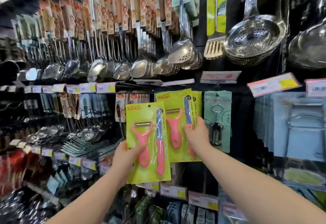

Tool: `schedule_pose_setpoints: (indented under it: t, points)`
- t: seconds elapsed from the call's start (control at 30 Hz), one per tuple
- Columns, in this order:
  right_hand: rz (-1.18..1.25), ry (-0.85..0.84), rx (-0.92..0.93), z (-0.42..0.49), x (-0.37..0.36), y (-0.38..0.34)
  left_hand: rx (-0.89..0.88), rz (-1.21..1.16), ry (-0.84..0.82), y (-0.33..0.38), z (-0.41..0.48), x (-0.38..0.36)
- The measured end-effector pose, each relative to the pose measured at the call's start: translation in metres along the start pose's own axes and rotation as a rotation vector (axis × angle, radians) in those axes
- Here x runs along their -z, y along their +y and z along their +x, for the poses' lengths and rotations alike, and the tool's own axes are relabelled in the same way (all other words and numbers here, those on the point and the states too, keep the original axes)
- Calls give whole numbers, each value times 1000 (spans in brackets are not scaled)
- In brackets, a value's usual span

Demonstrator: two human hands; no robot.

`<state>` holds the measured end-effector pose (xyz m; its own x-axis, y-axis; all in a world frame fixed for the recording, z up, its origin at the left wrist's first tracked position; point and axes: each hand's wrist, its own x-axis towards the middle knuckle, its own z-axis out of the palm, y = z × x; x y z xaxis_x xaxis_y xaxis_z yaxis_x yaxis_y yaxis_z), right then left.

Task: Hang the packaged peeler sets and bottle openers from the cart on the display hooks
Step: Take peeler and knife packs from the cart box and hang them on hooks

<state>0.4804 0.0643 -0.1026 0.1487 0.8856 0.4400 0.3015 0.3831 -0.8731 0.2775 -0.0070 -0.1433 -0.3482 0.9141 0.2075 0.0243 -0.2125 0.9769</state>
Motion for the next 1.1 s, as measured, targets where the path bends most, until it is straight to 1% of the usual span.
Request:
schedule_pose_setpoints:
  t: [0.3, 0.5, 0.7, 0.87, 1.0, 1.1]
  points:
    - [-3, 96, -8, 14, -12, 5, 50, -35, -50, -5, 43, -5]
    - [-20, 166, -38, 19, -23, 13, 22, -67, -111, -5, 66, -6]
    - [-84, 210, -112, 40, -29, 21, 10, -73, -169, -4, 77, -5]
    - [-132, 207, -146, 53, -37, 27, -9, -111, -175, -4, 85, -7]
    - [-186, 235, -165, 64, -33, 31, -7, -88, -181, -5, 88, -10]
    - [-208, 193, -192, 69, -28, 28, -13, -82, -203, -5, 88, -12]
